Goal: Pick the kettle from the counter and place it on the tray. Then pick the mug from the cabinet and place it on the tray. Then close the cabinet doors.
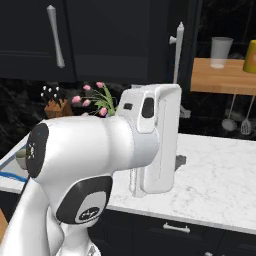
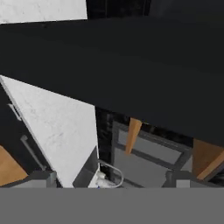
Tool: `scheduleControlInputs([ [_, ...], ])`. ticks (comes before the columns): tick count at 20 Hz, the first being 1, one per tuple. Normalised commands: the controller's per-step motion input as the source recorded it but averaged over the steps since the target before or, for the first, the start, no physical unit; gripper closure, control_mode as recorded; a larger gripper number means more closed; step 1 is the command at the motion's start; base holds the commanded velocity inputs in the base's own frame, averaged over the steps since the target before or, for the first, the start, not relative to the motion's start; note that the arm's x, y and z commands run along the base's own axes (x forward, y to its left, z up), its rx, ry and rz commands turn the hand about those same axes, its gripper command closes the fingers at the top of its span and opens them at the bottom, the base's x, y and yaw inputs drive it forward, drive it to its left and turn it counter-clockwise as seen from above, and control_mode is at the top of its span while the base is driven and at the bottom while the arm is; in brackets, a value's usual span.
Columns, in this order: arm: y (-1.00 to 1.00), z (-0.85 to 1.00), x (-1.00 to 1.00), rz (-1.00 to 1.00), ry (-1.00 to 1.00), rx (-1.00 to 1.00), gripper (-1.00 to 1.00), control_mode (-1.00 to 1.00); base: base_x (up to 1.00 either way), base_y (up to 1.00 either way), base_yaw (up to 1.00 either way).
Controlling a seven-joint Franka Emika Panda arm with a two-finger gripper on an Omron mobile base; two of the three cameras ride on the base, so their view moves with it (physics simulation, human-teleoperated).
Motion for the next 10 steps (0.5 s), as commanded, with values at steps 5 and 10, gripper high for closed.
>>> scheduleControlInputs([
  [5,0.66,0.00,0.42,0.29,0.08,-0.04,-1.00,-1.00,0.00,0.00,0.00],
  [10,0.66,-0.03,0.52,0.28,0.14,-0.03,-1.00,-1.00,0.00,0.00,0.00],
])
